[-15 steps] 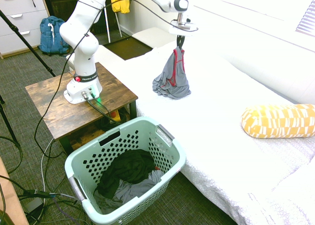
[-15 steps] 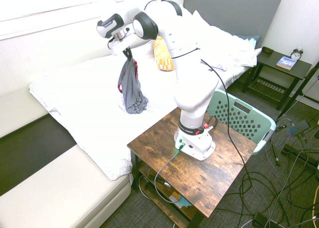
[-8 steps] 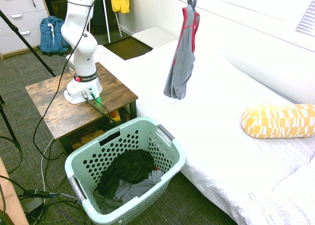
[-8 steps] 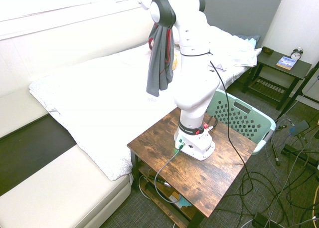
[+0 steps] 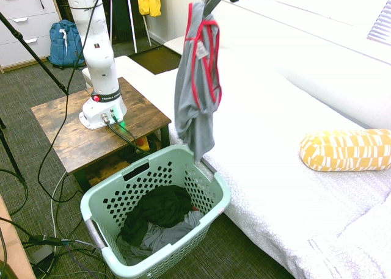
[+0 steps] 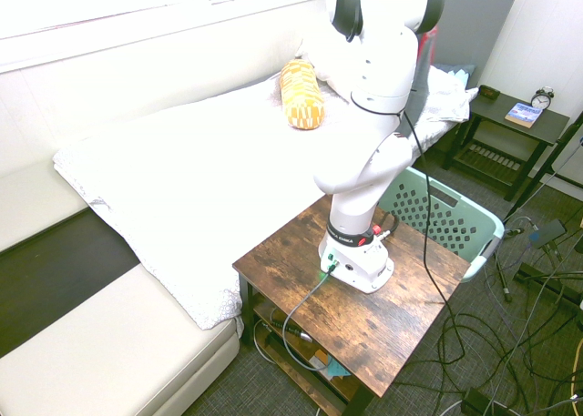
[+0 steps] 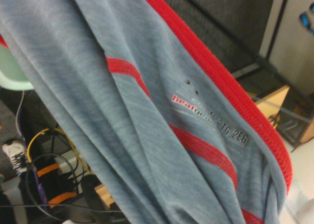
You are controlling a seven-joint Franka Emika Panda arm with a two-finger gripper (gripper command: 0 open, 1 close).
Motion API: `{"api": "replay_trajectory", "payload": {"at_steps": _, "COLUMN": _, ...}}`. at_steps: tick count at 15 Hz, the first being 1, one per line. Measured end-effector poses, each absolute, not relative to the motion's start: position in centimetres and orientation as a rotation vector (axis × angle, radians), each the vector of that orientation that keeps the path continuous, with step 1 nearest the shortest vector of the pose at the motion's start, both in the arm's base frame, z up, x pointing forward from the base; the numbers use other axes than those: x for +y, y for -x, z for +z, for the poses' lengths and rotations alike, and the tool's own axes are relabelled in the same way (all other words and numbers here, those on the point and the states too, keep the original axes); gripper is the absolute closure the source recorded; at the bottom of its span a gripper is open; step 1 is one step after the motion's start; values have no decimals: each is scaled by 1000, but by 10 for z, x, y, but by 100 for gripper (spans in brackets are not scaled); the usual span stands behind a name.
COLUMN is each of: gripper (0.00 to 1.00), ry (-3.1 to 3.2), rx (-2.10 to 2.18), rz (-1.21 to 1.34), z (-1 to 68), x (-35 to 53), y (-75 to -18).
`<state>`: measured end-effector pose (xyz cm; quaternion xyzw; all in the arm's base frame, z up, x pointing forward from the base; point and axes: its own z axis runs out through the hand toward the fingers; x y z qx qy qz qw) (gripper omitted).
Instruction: Put my clothes in the laundry bag
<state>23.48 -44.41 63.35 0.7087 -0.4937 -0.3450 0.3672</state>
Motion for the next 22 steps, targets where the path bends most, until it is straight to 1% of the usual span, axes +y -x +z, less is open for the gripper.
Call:
{"api": "replay_trajectory", "payload": {"at_steps": 2, "gripper": 100, "ry": -1785, "rx": -1329, "rz": -927, "z": 587, "x": -472, "y": -179}}
{"api": "replay_trajectory", "payload": {"at_steps": 3, "gripper": 100, "ry": -1772, "rx": -1342, "rz": -927, "z": 559, "x": -479, "y": -161}}
{"api": "replay_trajectory", "payload": {"at_steps": 6, "gripper": 100, "ry": -1778, "rx": -1365, "rz": -856, "z": 459, "x": -476, "y": -144}}
{"api": "replay_trajectory", "payload": {"at_steps": 7, "gripper": 0, "ry": -1784, "rx": -1368, "rz": -812, "z": 425, "x": -470, "y": -146}}
{"api": "replay_trajectory", "payload": {"at_steps": 9, "gripper": 0, "ry": -1787, "rx": -1370, "rz": -774, "z": 362, "x": -457, "y": -151}}
{"api": "replay_trajectory", "payload": {"at_steps": 11, "gripper": 0, "ry": -1794, "rx": -1360, "rz": -770, "z": 316, "x": -450, "y": -158}}
{"api": "replay_trajectory", "payload": {"at_steps": 14, "gripper": 0, "ry": -1809, "rx": -1352, "rz": -801, "z": 285, "x": -451, "y": -159}}
{"api": "replay_trajectory", "payload": {"at_steps": 17, "gripper": 0, "ry": -1823, "rx": -1411, "rz": -797, "z": 289, "x": -457, "y": -158}}
{"api": "replay_trajectory", "payload": {"at_steps": 18, "gripper": 0, "ry": -1875, "rx": -1470, "rz": -773, "z": 298, "x": -459, "y": -169}}
{"api": "replay_trajectory", "payload": {"at_steps": 20, "gripper": 0, "ry": -1984, "rx": -1540, "rz": -656, "z": 324, "x": -449, "y": -219}}
{"api": "replay_trajectory", "payload": {"at_steps": 22, "gripper": 0, "ry": -2098, "rx": -1585, "rz": -495, "z": 353, "x": -421, "y": -292}}
